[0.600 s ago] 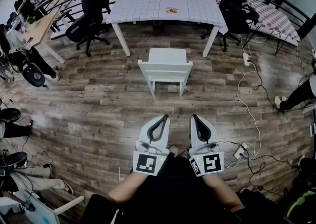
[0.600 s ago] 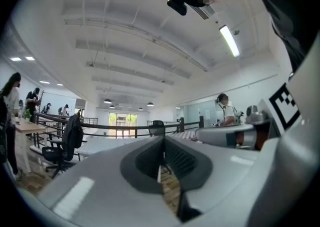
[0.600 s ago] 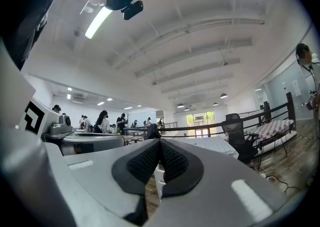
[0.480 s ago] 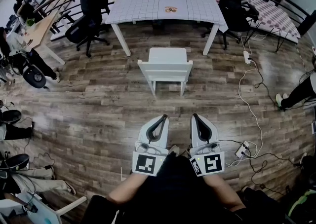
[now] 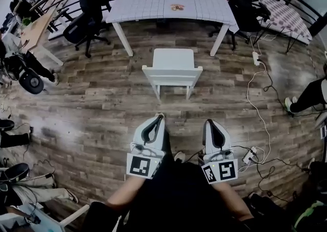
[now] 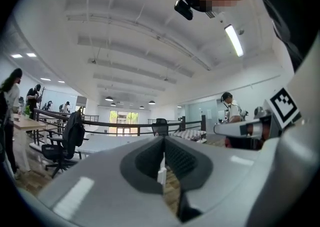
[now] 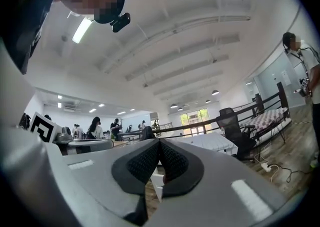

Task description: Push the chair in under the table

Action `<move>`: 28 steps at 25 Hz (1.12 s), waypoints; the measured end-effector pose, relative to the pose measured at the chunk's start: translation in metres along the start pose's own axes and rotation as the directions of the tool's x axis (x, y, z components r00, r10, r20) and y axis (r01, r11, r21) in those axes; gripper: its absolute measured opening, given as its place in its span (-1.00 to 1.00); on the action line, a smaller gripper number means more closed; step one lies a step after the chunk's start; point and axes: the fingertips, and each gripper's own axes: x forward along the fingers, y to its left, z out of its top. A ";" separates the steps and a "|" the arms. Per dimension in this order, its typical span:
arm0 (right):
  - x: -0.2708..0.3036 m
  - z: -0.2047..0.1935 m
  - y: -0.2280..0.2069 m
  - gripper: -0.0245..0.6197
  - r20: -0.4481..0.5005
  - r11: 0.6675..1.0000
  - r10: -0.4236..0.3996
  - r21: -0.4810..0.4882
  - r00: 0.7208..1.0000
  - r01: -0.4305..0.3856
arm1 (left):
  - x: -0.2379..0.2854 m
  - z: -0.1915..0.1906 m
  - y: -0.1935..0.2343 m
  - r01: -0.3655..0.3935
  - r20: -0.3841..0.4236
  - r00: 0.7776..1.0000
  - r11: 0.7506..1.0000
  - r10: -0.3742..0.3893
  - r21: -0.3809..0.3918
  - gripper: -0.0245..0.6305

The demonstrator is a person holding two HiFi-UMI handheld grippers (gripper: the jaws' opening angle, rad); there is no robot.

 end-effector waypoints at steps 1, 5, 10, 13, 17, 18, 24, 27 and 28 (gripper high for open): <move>0.008 -0.001 -0.003 -0.93 -0.008 1.000 -0.002 -0.007 1.000 0.002 | 0.009 -0.001 0.006 0.002 0.000 1.000 1.000 -0.002 -0.003 -0.90; 0.054 -0.002 -0.009 -0.93 -0.040 0.999 -0.016 -0.038 0.999 0.015 | 0.050 -0.007 0.041 0.005 -0.020 1.000 0.999 -0.006 -0.033 -0.90; 0.129 0.000 -0.024 -0.93 -0.083 0.999 -0.024 -0.045 0.996 0.020 | 0.110 -0.012 0.081 0.021 -0.052 0.998 0.998 -0.024 -0.060 -0.90; 0.174 0.009 -0.029 -0.93 -0.103 0.998 -0.019 -0.058 0.995 0.013 | 0.144 -0.001 0.108 0.024 -0.059 0.998 0.997 -0.029 -0.072 -0.90; 0.221 0.002 -0.035 -0.93 -0.149 0.999 -0.009 -0.054 0.989 0.001 | 0.180 0.004 0.136 0.041 -0.052 0.998 0.997 -0.045 -0.065 -0.90; 0.230 0.000 -0.037 -0.93 -0.157 0.998 -0.008 -0.057 0.988 -0.001 | 0.188 0.002 0.141 0.044 -0.049 0.998 0.997 -0.047 -0.068 -0.90; 0.294 0.002 -0.054 -0.93 -0.169 0.999 -0.046 -0.014 0.985 0.045 | 0.233 -0.002 0.176 0.076 -0.075 0.994 0.994 -0.081 -0.073 -0.90; 0.319 0.003 -0.067 -0.93 -0.162 0.997 -0.077 -0.024 0.984 0.074 | 0.256 -0.003 0.188 0.097 -0.090 0.991 0.992 -0.103 -0.076 -0.90; 0.327 0.002 -0.073 -0.93 -0.163 0.996 -0.091 -0.020 0.982 0.088 | 0.264 -0.002 0.190 0.106 -0.090 0.990 0.991 -0.113 -0.076 -0.90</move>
